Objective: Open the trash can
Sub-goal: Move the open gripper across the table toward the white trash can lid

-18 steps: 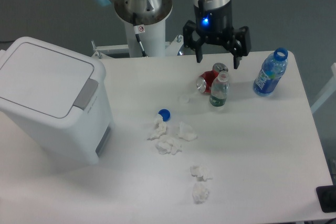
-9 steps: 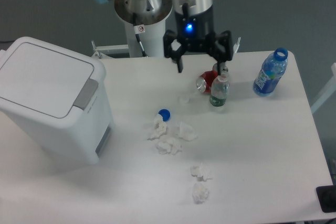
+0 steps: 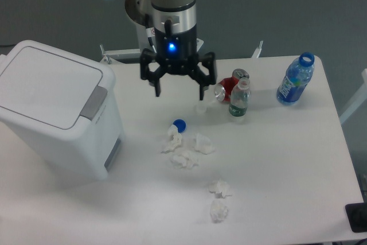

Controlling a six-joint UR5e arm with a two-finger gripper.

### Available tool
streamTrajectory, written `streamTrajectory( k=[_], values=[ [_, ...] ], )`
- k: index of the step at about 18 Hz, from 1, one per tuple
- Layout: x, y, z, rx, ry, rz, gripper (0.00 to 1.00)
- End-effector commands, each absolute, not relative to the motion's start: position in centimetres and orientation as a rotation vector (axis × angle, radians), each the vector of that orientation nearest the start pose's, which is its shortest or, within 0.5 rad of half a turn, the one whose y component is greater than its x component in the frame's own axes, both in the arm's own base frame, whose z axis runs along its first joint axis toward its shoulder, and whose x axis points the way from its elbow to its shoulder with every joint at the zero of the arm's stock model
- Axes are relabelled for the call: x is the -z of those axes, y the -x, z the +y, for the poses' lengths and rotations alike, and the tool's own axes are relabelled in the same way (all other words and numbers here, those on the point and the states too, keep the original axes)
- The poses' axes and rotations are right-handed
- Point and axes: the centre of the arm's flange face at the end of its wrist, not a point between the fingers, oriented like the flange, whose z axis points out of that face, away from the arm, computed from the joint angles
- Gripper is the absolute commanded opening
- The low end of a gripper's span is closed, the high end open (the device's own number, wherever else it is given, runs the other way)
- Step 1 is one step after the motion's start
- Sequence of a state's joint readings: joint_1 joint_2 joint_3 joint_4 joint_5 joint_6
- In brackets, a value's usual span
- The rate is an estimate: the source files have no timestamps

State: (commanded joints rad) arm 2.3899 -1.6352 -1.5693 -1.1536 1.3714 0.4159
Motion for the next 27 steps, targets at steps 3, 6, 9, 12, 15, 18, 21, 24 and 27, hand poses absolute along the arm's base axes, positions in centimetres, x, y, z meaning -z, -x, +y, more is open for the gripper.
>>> streamTrajectory(
  k=[3, 6, 9, 12, 15, 18, 21, 24, 27],
  values=[
    [-50.3, 29.2, 49.0, 0.027, 2.656, -0.54, 1.0],
    [-49.9, 29.2, 49.6, 0.097, 2.622, -0.627, 1.0],
    [-49.4, 29.2, 49.9, 0.123, 2.62, -0.648, 1.0],
    [-49.4, 28.5, 50.6, 0.193, 2.594, -0.638, 1.0],
    [-49.6, 27.9, 51.0, 0.215, 2.588, -0.619, 1.0],
    [-49.7, 27.2, 51.5, 0.225, 2.589, -0.599, 1.0],
    [-49.2, 26.3, 52.4, 0.243, 2.6, -0.573, 1.0],
    [-49.0, 25.8, 52.4, 0.252, 2.606, -0.565, 1.0],
    [-48.9, 25.4, 52.6, 0.265, 2.605, -0.553, 1.0]
  ],
)
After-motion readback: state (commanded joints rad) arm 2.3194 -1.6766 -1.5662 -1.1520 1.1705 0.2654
